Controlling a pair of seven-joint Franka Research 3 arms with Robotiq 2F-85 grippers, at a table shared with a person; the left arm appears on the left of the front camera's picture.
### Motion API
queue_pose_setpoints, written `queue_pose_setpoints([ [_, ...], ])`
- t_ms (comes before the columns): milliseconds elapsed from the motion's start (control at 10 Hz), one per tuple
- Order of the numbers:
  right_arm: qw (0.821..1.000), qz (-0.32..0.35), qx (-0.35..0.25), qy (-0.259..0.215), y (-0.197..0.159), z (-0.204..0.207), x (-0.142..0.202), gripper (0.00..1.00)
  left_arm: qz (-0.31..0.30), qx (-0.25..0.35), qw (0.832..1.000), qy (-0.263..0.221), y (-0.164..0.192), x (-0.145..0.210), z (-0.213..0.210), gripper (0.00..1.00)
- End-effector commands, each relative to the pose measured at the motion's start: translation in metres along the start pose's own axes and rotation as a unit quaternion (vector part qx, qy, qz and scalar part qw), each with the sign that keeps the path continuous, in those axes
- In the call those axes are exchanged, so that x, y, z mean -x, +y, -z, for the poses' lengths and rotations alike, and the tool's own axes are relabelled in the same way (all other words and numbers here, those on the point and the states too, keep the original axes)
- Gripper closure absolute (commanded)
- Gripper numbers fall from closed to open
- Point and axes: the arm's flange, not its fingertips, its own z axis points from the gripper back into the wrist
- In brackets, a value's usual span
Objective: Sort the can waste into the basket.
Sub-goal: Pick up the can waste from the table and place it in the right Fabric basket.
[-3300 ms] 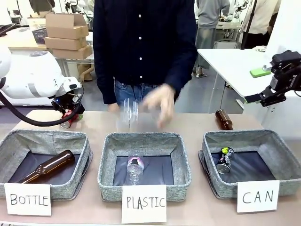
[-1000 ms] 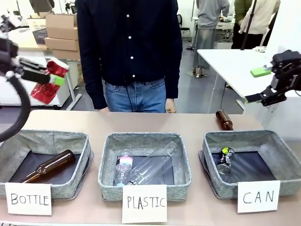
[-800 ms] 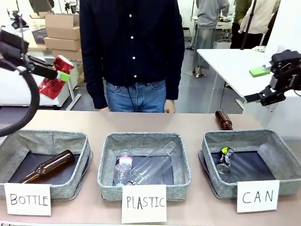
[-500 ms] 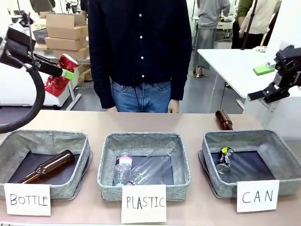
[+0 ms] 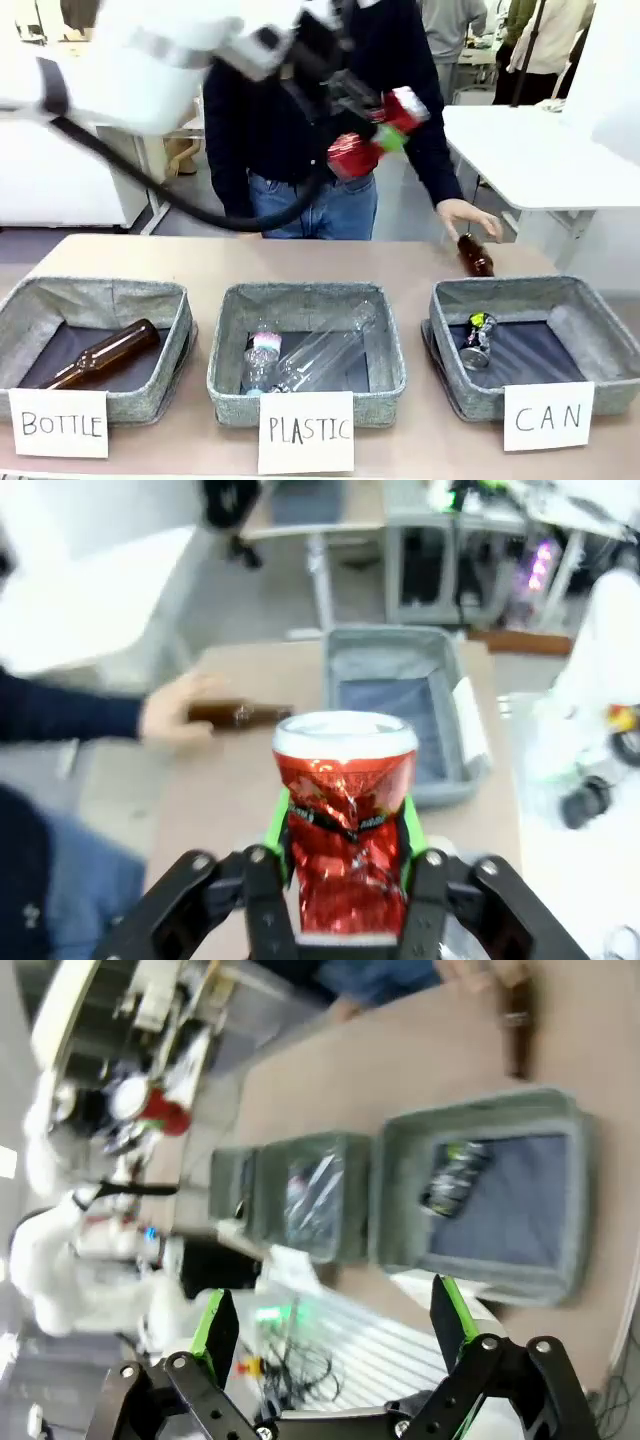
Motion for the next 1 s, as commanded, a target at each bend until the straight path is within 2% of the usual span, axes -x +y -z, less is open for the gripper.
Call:
queue_pose_setpoints([
  [0,0.994,0.068,0.021,-0.08,-0.05,-0.018,0.022,0.0,0.055,0.069,0.996,0.002,0.026,-0.028,0.058,0.55],
  [100,0.989,0.093,-0.001,-0.114,-0.069,-0.025,0.031,0.0,0.065,0.091,0.994,0.01,0.017,-0.038,0.104,0.55],
  [200,0.998,0.042,0.017,-0.048,-0.035,-0.027,0.023,0.0,0.059,0.141,0.988,0.019,0.005,-0.041,0.146,0.55],
  [300,0.998,0.042,0.017,-0.048,-0.035,-0.027,0.023,0.0,0.061,0.16,0.985,0.039,-0.007,-0.035,0.189,0.55],
  [400,0.998,0.042,0.017,-0.048,-0.035,-0.027,0.023,0.0,0.066,0.141,0.986,0.059,-0.013,-0.026,0.221,0.55],
  [700,0.998,0.042,0.017,-0.048,-0.035,-0.027,0.023,0.0,0.061,0.128,0.982,0.122,-0.024,0.014,0.294,0.55],
  [900,0.998,0.042,0.017,-0.048,-0.035,-0.027,0.023,0.0,0.058,0.142,0.978,0.139,-0.03,0.026,0.309,0.55],
])
